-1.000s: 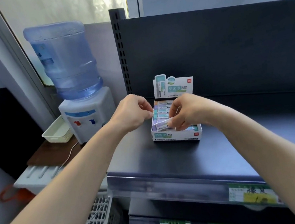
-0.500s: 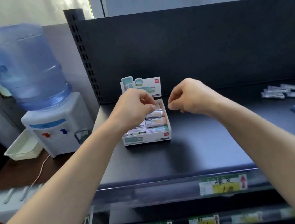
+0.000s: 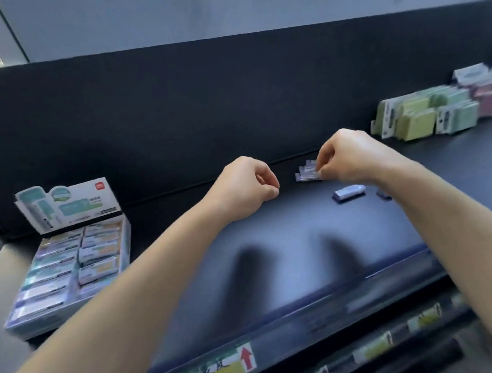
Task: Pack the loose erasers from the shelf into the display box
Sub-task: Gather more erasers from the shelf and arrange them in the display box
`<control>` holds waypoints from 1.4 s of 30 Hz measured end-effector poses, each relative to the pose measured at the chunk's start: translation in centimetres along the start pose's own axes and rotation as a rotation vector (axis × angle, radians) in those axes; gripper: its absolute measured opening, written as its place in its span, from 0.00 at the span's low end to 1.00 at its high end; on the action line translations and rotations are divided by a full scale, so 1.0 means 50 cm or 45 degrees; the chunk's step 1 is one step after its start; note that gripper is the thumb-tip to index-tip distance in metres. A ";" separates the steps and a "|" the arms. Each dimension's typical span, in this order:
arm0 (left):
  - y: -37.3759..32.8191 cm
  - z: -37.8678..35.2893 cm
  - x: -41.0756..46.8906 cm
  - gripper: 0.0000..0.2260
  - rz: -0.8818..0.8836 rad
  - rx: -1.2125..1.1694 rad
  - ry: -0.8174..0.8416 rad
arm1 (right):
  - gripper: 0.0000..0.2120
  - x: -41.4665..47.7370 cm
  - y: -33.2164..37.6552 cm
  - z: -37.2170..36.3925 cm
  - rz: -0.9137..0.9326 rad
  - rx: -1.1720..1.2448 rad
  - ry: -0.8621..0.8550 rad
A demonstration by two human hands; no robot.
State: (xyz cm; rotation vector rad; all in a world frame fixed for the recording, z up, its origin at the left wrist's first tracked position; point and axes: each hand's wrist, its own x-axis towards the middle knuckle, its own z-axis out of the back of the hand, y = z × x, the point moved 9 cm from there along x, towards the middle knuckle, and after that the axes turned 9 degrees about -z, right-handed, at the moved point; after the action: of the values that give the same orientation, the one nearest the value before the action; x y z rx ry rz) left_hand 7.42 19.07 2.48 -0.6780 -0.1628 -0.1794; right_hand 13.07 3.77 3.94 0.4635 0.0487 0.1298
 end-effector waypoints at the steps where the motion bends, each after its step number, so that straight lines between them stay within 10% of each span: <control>1: -0.015 -0.025 0.023 0.02 -0.011 -0.005 0.024 | 0.06 0.012 -0.034 0.014 -0.035 -0.019 -0.013; 23: -0.073 -0.266 0.185 0.04 0.199 0.153 0.277 | 0.09 0.118 -0.275 -0.012 0.062 -0.245 0.345; 42: 0.139 0.124 -0.125 0.05 0.458 -0.122 -0.264 | 0.02 0.022 0.215 -0.143 0.616 0.192 0.511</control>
State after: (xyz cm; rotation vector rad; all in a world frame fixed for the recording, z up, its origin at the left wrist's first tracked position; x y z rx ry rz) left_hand 2.29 29.03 1.72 -0.8098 -0.2289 0.2303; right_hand 12.38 16.59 2.34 0.5883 0.3424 0.6979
